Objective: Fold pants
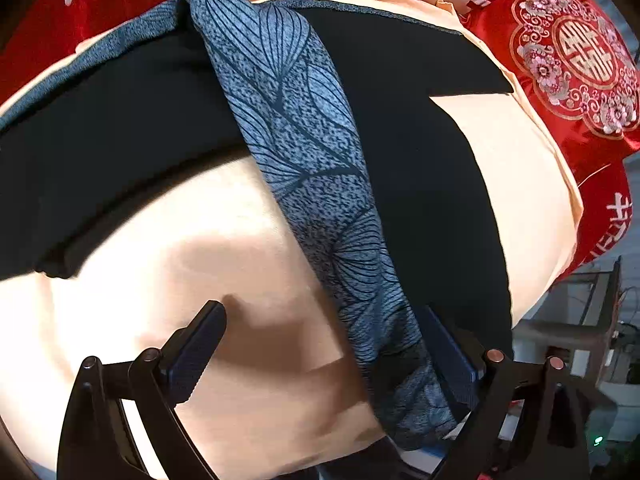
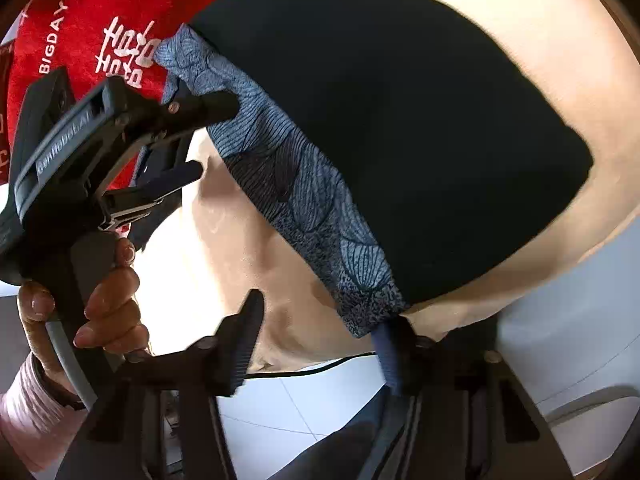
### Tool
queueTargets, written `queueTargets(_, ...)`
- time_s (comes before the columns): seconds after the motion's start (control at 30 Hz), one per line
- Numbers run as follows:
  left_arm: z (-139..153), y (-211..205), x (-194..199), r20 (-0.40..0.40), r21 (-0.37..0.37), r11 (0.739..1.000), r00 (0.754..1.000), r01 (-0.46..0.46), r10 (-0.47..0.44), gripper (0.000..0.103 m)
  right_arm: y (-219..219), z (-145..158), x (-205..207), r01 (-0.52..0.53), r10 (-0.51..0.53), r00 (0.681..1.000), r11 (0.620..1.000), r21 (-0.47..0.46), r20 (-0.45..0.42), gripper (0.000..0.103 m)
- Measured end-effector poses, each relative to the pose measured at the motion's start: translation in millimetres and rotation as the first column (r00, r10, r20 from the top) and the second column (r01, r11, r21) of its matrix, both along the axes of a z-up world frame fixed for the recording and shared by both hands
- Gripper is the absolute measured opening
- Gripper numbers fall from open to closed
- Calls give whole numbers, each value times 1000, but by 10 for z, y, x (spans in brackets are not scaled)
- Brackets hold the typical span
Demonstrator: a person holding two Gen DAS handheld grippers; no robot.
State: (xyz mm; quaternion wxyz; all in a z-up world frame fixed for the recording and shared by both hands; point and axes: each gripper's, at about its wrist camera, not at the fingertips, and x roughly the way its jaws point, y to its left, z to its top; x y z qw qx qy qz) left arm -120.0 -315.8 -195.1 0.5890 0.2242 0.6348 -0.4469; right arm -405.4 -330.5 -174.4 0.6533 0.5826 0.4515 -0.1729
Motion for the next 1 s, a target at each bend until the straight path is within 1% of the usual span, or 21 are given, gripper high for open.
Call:
queueTargets(0.03,-10,-12,-14,-5,1,1000,1000,-1,1,96,13,-19,26,-5,5,1000,1000,5,-6,43)
queueTargets(0.07,-25,-53,-32,-6,1,1000,1000,-1,1,88,17,-41,46,-12,12,1000,1000,15,-17,31)
queueTargets(0.1,-36,-84,-51,4,6,1000,1000,3,-3,86,14,-54,69,-24,25,999,999,22,-40,12)
queueTargets(0.13,-32,-83,-55,15,9,1000,1000,9,-9,82,4,-49,91,-36,38,998,999,24,-60,5)
queueTargets(0.17,-26,-87,-61,18,7,1000,1000,12,-12,69,11,-21,102,-44,46,997,999,26,-64,4)
queueTargets(0.2,-10,-85,-53,21,6,1000,1000,17,-17,61,-20,28,107,-54,56,997,998,31,-54,3)
queueTargets(0.23,0,-117,-46,15,6,1000,1000,20,-20,43,-52,79,109,-67,68,997,997,32,-40,3)
queueTargets(0.27,12,-145,-22,-18,4,1000,1000,13,-13,25,-95,166,136,-90,91,996,996,28,-20,3)
queueTargets(0.3,24,-181,2,-59,7,1000,998,-4,5,22,-150,260,164,-114,114,993,993,19,-2,3)
queueTargets(0.37,113,-277,15,-77,-3,999,996,-37,37,22,-336,475,226,-157,157,987,988,-3,31,3)
queueTargets(0.43,264,-391,4,-72,-14,998,996,-54,53,22,-580,694,282,-185,186,980,982,-30,63,3)
queueTargets(0.53,534,-576,24,-60,-48,996,996,-76,73,22,-1127,1058,366,-207,214,972,975,-76,102,3)
queueTargets(0.63,736,-829,82,-34,-79,992,994,-102,100,22,-1681,1313,463,-218,232,964,969,-111,127,3)
queueTargets(0.73,918,-1109,190,15,-102,987,992,-127,129,23,-2253,1455,645,-247,268,957,953,-174,110,3)
queueTargets(0.8,1013,-1291,278,72,-115,983,986,-140,149,23,-2616,1469,787,-256,277,957,946,-198,88,3)
queueTargets(0.83,1031,-1341,332,87,-116,983,984,-144,155,23,-2805,1473,864,-252,274,958,946,-202,86,3)
queueTargets(0.87,1038,-1354,382,100,-114,983,982,-148,159,29,-3009,1467,913,-245,267,959,948,-202,90,3)
queueTargets(0.9,1038,-1398,430,127,-100,983,978,-154,166,40,-3220,1438,957,-239,261,961,950,-198,90,3)
queueTargets(0.93,1047,-1394,483,152,-94,982,972,-165,178,74,-3420,1386,985,-232,252,964,953,-193,83,3)
queueTargets(0.97,1059,-1402,521,188,-101,977,960,-189,206,86,-3567,1359,940,-229,247,966,954,-192,80,3)
queueTargets(1.0,1064,-1410,555,211,-109,972,951,-208,227,86,-3759,1317,1020,-228,247,966,952,-202,73,3)
